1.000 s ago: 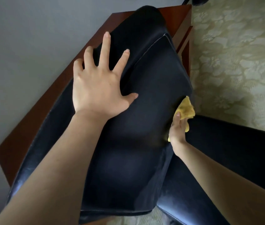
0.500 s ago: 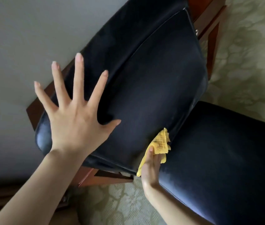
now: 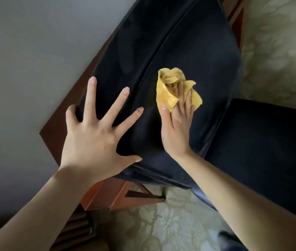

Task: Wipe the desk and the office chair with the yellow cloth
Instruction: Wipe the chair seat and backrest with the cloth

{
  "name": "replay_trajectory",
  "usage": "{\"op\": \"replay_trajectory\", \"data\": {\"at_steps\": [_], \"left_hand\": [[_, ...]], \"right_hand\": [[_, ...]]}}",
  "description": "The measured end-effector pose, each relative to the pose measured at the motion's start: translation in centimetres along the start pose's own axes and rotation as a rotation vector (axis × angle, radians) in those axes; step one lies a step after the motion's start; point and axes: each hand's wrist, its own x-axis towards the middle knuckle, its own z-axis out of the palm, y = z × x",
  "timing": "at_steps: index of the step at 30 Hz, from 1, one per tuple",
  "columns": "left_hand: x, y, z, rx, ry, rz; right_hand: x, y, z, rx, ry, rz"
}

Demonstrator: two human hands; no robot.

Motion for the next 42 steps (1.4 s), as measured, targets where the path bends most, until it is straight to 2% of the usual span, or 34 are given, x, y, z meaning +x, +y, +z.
{"op": "replay_trajectory", "data": {"at_steps": [4,9,13,18,22,27,33,35,42], "left_hand": [[0.6,-0.5,0.2,0.071,-0.019,0.055],[0.9,-0.6,0.5,0.238,-0.077,0.072],[1.0,-0.4,0.6,0.221,-0.075,0.071],[1.0,-0.4,0.8,0.151,-0.049,0.06],[1.2,-0.5,1.1,0.139,-0.028,0.047],[1.4,-0.4,1.2,0.148,-0.017,0.035],[1.3,-0.4,1.3,0.153,-0.006,0.03],[1.3,-0.4,1.3,0.17,0.001,0.03],[1.3,-0.4,1.3,0.141,0.014,0.033]], "right_hand": [[1.7,3.7,-0.8,-0.072,0.039,-0.047],[-0.2,8.9,-1.1,0.099,0.201,0.33],[-3.6,11.3,-0.8,0.222,0.27,0.559],[-8.6,11.8,-0.1,0.342,0.234,0.828],[-12.1,9.4,0.7,0.396,0.227,0.913],[-15.3,4.6,2.3,0.452,0.19,0.84],[-13.1,-0.1,4.2,0.259,0.148,0.378],[-10.5,-1.0,4.2,0.189,0.168,0.299],[-1.6,0.5,2.6,0.027,0.188,0.333]]}}
